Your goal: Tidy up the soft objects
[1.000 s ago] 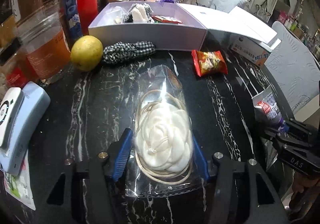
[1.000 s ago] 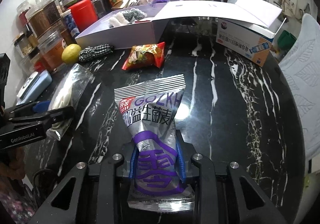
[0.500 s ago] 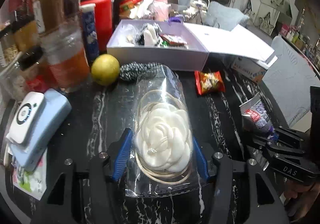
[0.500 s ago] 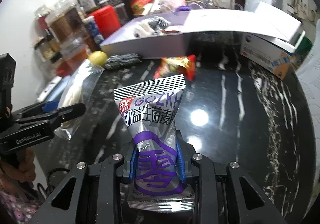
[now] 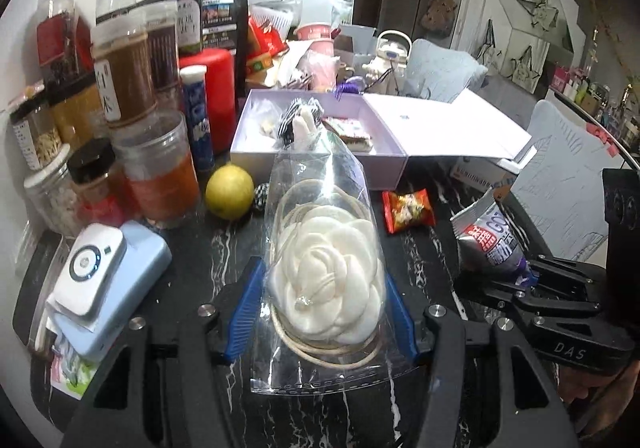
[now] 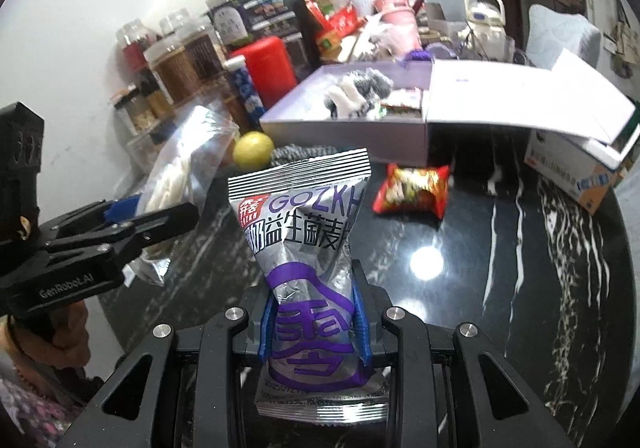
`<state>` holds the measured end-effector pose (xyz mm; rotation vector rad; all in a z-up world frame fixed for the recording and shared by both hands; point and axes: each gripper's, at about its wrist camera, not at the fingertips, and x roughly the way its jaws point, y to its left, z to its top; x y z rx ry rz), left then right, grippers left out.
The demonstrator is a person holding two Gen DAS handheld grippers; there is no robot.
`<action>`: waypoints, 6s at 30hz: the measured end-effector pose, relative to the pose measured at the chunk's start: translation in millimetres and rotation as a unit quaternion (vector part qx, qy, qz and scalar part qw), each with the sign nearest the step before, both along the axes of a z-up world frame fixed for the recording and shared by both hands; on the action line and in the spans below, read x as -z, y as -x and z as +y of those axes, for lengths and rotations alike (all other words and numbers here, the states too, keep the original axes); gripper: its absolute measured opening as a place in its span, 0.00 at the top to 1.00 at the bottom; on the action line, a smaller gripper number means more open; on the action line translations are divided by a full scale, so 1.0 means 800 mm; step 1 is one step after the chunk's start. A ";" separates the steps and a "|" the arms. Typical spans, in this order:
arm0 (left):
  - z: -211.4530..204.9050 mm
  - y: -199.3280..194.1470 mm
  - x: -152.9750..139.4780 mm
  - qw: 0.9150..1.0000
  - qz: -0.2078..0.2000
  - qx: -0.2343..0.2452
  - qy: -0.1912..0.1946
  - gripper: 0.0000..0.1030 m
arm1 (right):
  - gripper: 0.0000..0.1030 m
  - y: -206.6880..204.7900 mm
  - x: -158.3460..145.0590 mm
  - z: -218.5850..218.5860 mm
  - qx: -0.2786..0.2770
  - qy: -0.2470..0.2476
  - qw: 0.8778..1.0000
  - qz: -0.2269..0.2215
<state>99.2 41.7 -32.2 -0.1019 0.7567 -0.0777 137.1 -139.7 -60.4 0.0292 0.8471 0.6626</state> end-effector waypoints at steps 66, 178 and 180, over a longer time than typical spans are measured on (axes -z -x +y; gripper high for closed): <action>0.038 -0.296 -0.097 0.991 -0.130 -0.017 -0.027 0.45 | 0.70 -0.293 -0.150 0.043 0.028 -0.062 0.988 -0.138; 0.004 -0.287 -0.144 0.995 -0.074 -0.024 -0.060 0.35 | 0.49 -0.267 -0.181 0.034 0.086 0.041 0.986 -0.137; 0.005 -0.274 -0.154 0.995 -0.082 -0.023 -0.058 0.34 | 0.46 -0.253 -0.192 0.031 0.086 0.035 0.985 -0.148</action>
